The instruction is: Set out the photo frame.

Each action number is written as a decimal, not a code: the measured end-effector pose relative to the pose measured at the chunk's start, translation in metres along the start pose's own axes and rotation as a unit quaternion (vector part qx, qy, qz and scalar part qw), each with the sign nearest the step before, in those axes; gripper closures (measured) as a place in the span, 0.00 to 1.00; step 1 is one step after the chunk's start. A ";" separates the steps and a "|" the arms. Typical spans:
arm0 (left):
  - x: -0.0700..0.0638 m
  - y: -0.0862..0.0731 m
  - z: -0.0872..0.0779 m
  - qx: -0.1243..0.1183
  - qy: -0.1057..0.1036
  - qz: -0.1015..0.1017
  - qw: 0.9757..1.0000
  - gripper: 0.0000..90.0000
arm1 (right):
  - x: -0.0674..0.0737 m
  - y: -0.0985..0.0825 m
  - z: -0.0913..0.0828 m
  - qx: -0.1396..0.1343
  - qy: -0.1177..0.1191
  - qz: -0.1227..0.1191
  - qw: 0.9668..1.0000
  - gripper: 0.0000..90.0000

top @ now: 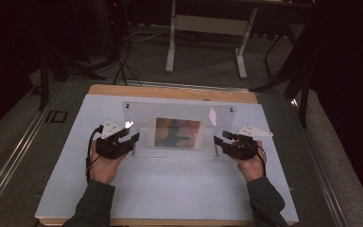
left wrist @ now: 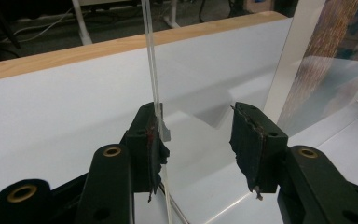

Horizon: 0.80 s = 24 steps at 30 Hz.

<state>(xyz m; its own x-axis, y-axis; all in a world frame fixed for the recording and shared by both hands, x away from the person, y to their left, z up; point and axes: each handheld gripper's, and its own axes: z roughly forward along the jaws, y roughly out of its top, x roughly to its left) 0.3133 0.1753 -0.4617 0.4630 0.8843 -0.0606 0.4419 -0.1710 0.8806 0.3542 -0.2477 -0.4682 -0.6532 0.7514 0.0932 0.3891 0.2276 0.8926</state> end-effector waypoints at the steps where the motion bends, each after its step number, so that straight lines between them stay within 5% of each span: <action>1: 0.000 -0.001 0.000 -0.002 -0.001 0.000 1.000 0.59 | 0.000 0.000 0.000 -0.001 0.001 -0.001 1.000 0.55; 24: 0.005 -0.008 -0.001 -0.019 -0.009 0.002 1.000 0.58 | 0.005 -0.005 -0.003 -0.009 -0.002 -0.011 1.000 0.54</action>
<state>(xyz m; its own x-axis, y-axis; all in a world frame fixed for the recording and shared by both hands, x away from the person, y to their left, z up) 0.3110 0.1812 -0.4686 0.4790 0.8753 -0.0657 0.4107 -0.1574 0.8981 0.3470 -0.2472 -0.4708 -0.6584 0.7492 0.0725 0.3636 0.2323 0.9021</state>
